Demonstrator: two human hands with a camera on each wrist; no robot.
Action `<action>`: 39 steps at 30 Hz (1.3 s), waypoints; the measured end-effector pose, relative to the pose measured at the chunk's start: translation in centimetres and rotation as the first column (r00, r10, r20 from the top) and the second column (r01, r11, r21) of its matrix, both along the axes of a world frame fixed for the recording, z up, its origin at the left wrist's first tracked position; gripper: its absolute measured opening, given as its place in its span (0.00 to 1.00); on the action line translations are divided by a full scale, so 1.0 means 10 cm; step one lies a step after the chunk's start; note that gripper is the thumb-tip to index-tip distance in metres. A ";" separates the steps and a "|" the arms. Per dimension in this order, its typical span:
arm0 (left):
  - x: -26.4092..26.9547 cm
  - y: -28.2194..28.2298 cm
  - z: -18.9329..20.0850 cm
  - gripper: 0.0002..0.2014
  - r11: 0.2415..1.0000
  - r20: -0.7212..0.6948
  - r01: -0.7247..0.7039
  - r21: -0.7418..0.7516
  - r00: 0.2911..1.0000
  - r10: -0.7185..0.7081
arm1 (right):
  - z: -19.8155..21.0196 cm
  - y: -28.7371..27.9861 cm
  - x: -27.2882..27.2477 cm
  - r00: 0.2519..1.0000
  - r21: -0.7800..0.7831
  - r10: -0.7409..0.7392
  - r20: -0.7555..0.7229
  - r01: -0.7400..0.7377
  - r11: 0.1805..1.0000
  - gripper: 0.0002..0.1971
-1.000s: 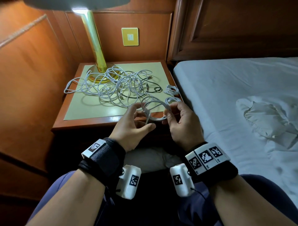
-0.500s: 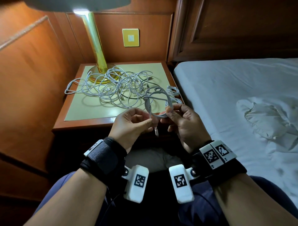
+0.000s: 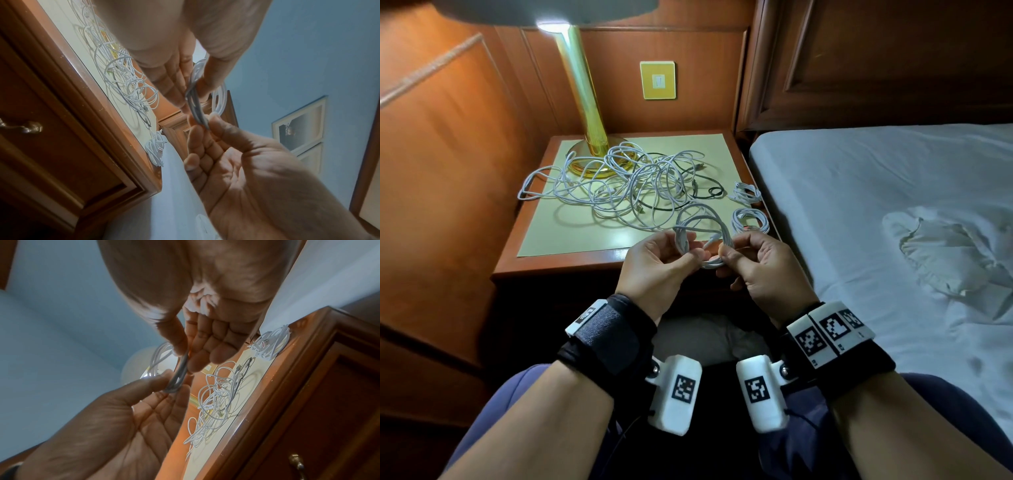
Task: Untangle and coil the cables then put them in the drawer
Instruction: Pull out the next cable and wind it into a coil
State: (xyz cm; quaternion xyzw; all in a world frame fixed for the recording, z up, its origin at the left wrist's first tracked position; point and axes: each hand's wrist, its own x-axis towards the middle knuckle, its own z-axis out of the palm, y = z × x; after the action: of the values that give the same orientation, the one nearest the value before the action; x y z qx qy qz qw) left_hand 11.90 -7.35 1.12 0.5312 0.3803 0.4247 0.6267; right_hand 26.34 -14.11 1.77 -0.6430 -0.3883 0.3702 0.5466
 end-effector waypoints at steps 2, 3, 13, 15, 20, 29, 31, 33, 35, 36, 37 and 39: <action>0.01 0.00 -0.01 0.10 1.000 0.012 0.025 -0.018 1.000 -0.025 | -0.03 0.01 0.00 0.999 -0.024 -0.034 0.011 0.035 0.999 0.05; 0.02 -0.01 0.00 0.09 0.999 0.007 0.042 -0.021 0.999 -0.041 | -0.04 0.01 -0.01 0.999 -0.033 -0.052 0.004 0.052 0.998 0.04; 0.03 0.01 -0.01 0.07 0.972 -0.069 0.197 0.124 0.979 -0.190 | 0.00 0.04 -0.02 0.950 -0.064 -0.040 -0.309 0.021 0.998 0.05; 0.03 0.00 -0.01 0.07 0.967 -0.100 0.203 0.155 0.977 -0.189 | -0.01 0.04 -0.01 0.956 -0.068 -0.036 -0.290 0.017 0.998 0.05; -0.04 0.06 -0.03 0.18 0.974 -0.131 0.192 0.121 0.976 -0.176 | 0.08 0.02 0.06 0.947 -0.067 -0.079 -0.311 0.061 0.996 0.04; -0.08 0.08 -0.04 0.06 0.994 -0.075 0.098 0.046 0.993 -0.094 | 0.13 -0.02 0.06 0.906 -0.107 -0.004 -0.423 -0.045 0.993 0.11; -0.07 0.08 -0.04 0.10 0.996 -0.063 0.085 0.016 0.995 -0.084 | 0.08 -0.01 0.05 0.929 -0.098 -0.019 -0.370 -0.019 0.995 0.07; -0.07 0.08 -0.05 0.17 0.997 -0.063 0.076 -0.009 0.995 -0.076 | 0.01 0.00 0.06 0.937 -0.104 -0.049 -0.347 0.013 0.994 0.07; -0.07 0.12 -0.07 0.19 0.998 -0.096 0.055 -0.023 0.994 -0.057 | -0.07 0.01 0.09 0.936 -0.126 -0.085 -0.340 0.045 0.991 0.07; -0.07 0.17 -0.09 0.17 0.999 -0.151 0.037 -0.007 0.988 -0.038 | -0.10 0.03 0.11 0.934 -0.136 -0.109 -0.339 0.066 0.988 0.07; -0.08 0.25 -0.11 0.14 0.999 -0.232 0.021 0.034 0.973 -0.013 | -0.12 0.06 0.15 0.931 -0.143 -0.137 -0.337 0.093 0.985 0.06; -0.08 0.46 -0.15 0.10 0.988 -0.415 0.012 0.153 0.908 0.053 | -0.11 0.18 0.26 0.929 -0.134 -0.187 -0.318 0.151 0.979 0.04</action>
State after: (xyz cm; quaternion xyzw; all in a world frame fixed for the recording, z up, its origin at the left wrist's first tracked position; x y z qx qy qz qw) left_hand 11.10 -2.71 -0.42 0.6518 0.4777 0.3358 0.4840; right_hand 28.96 -12.30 0.69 -0.6317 -0.2142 0.4441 0.5982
